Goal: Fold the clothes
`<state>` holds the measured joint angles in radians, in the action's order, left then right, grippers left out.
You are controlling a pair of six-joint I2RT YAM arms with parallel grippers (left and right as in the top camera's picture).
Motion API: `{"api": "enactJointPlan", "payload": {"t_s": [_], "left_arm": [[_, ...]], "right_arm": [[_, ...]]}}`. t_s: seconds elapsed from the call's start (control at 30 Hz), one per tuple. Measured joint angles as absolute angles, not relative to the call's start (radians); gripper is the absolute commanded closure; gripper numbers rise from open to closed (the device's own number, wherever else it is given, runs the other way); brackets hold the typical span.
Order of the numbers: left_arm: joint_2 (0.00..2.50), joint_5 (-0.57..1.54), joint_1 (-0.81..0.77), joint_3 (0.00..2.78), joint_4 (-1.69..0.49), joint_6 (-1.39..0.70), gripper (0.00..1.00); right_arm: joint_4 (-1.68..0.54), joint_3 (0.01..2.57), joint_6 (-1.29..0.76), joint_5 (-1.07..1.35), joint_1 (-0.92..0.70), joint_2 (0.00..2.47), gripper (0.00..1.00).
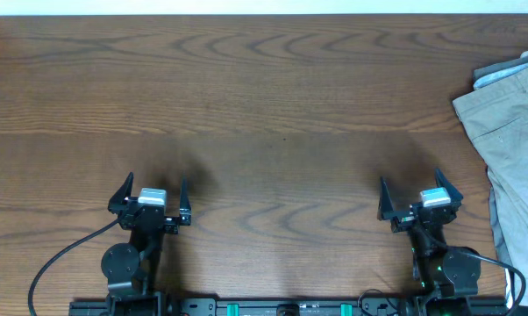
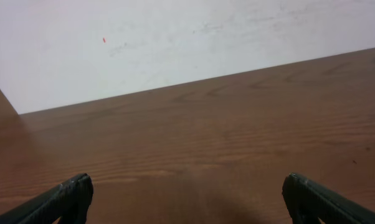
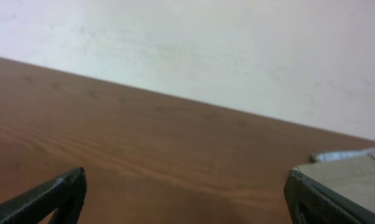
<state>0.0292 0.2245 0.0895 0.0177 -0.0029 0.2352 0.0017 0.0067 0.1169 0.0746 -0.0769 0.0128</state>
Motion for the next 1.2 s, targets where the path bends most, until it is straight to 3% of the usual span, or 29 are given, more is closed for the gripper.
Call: {"api": "enactJointPlan", "payload": {"t_s": [0.47, 0.6, 0.8, 1.07, 1.2], "left_arm": [[0.034, 0.326, 0.089, 0.028, 0.056, 0.109, 0.02], [0.087, 0.334, 0.089, 0.117, 0.037, 0.072, 0.02], [0.335, 0.329, 0.089, 0.445, -0.144, 0.038, 0.02], [0.87, 0.33, 0.089, 0.982, -0.629, 0.007, 0.02], [1.053, 0.332, 0.089, 1.152, -0.719, 0.003, 0.02]], "right_arm": [[0.221, 0.01, 0.041, 0.26, -0.077, 0.016, 0.01], [0.151, 0.081, -0.006, 0.26, -0.077, 0.081, 0.01], [-0.038, 0.36, -0.041, 0.251, -0.077, 0.364, 0.01], [-0.383, 0.842, -0.102, 0.26, -0.074, 0.916, 0.01], [-0.46, 0.979, -0.112, 0.318, -0.073, 1.118, 0.01]]}}
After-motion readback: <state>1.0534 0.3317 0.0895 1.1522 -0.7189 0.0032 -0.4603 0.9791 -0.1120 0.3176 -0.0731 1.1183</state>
